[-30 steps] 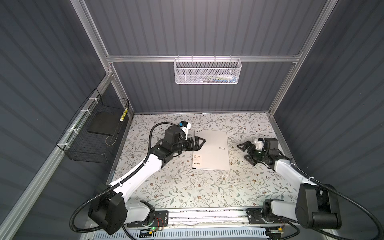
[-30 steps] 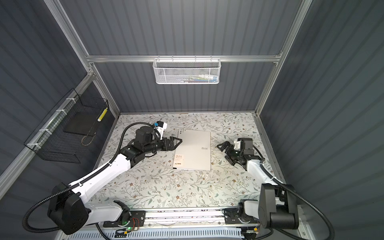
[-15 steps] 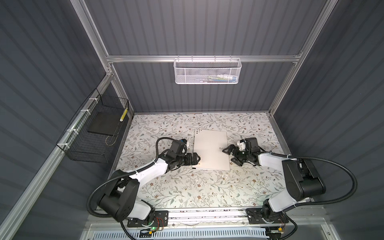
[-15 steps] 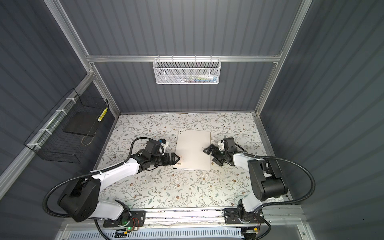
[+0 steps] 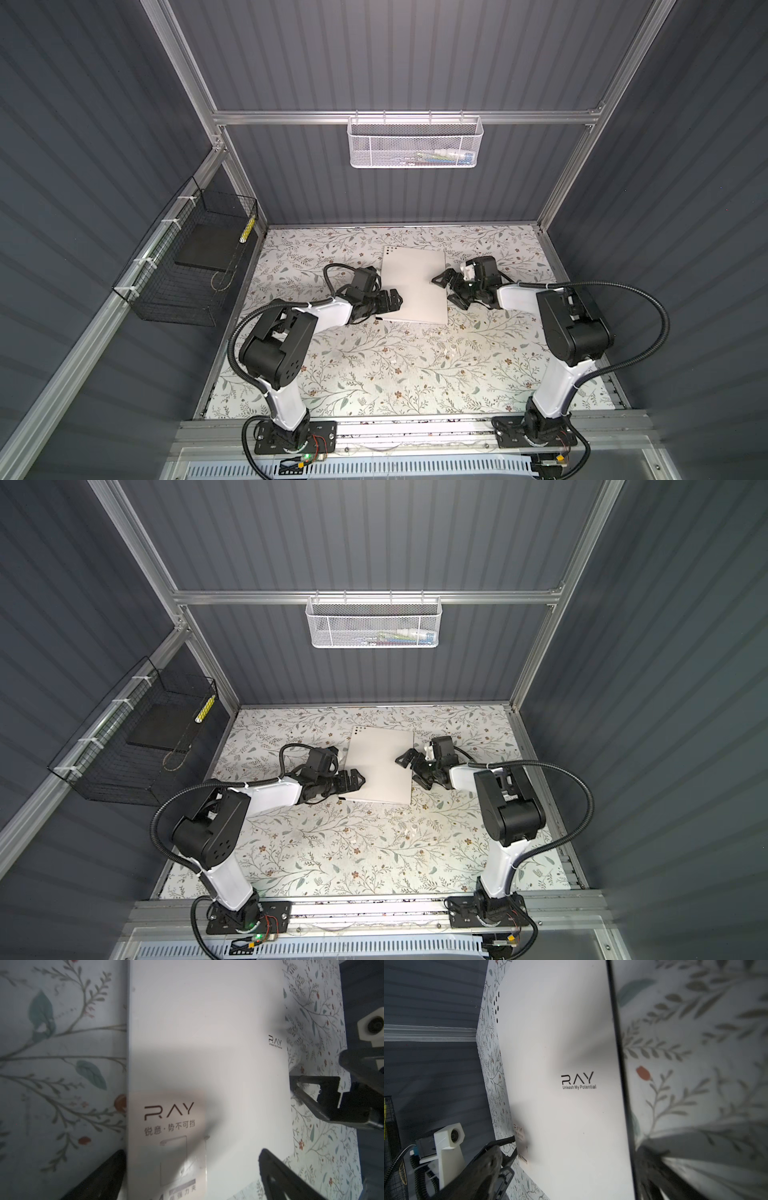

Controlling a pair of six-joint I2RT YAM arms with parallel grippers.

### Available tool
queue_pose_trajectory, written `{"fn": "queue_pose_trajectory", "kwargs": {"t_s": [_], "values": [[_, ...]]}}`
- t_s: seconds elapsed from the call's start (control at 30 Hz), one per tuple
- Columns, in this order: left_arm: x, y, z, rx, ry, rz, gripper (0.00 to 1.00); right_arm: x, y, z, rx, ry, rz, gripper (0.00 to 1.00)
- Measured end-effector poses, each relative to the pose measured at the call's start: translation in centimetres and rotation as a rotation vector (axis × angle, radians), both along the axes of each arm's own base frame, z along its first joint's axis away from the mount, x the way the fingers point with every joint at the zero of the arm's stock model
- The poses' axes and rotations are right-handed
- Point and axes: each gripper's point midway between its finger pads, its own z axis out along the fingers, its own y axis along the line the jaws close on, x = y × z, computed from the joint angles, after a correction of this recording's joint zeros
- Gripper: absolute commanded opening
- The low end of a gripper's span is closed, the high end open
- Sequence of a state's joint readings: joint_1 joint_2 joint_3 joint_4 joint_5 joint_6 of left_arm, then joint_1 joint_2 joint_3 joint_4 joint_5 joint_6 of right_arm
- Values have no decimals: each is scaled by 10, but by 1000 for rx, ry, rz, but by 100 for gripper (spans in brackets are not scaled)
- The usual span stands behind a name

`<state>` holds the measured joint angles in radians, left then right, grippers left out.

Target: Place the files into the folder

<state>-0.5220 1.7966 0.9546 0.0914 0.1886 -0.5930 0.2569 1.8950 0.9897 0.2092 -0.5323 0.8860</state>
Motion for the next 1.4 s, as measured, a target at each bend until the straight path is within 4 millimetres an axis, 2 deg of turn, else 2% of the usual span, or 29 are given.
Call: {"fn": "queue_pose_trajectory", "kwargs": {"t_s": [0.1,0.27,0.33,0.4,0.47,0.57,0.63,0.67,0.73,0.8,0.87,0.93,1.0,1.07,1.23,1.33,1.4], "values": [[11,3,1,0,-4,28,100,13,4,0,3,-9,-7,99],[9,10,5,8,8,46,100,8,1,1,-24,21,-17,99],[7,19,20,32,-18,73,100,4,-9,6,-49,34,-37,99],[6,36,44,67,-84,128,100,-1,-26,24,-78,7,-74,99],[3,66,82,111,-207,230,100,-8,-50,55,-107,-68,-123,99],[-1,118,122,198,-370,410,100,-22,-94,110,-202,-234,-235,99],[-6,154,130,297,-453,533,100,-32,-123,142,-287,-343,-323,99],[-9,173,126,358,-477,596,100,-40,-139,154,-334,-397,-366,99],[-19,210,109,485,-476,705,100,-53,-166,162,-403,-461,-428,99],[-28,239,89,594,-446,772,100,-63,-197,149,-490,-481,-481,99],[-35,268,75,694,-405,843,100,-74,-225,122,-580,-438,-518,99],[-33,284,76,742,-409,884,100,-84,-238,96,-643,-389,-514,99],[-32,295,80,767,-434,913,100,-91,-244,81,-688,-375,-497,99],[-32,303,79,782,-453,928,100,-92,-247,74,-729,-397,-485,99],[-27,317,43,851,-390,890,100,-86,-253,56,-821,-491,-457,99],[-23,316,34,832,-425,858,100,-79,-254,44,-846,-513,-441,99],[-21,315,32,813,-464,842,100,-72,-254,43,-859,-536,-431,99]]}}
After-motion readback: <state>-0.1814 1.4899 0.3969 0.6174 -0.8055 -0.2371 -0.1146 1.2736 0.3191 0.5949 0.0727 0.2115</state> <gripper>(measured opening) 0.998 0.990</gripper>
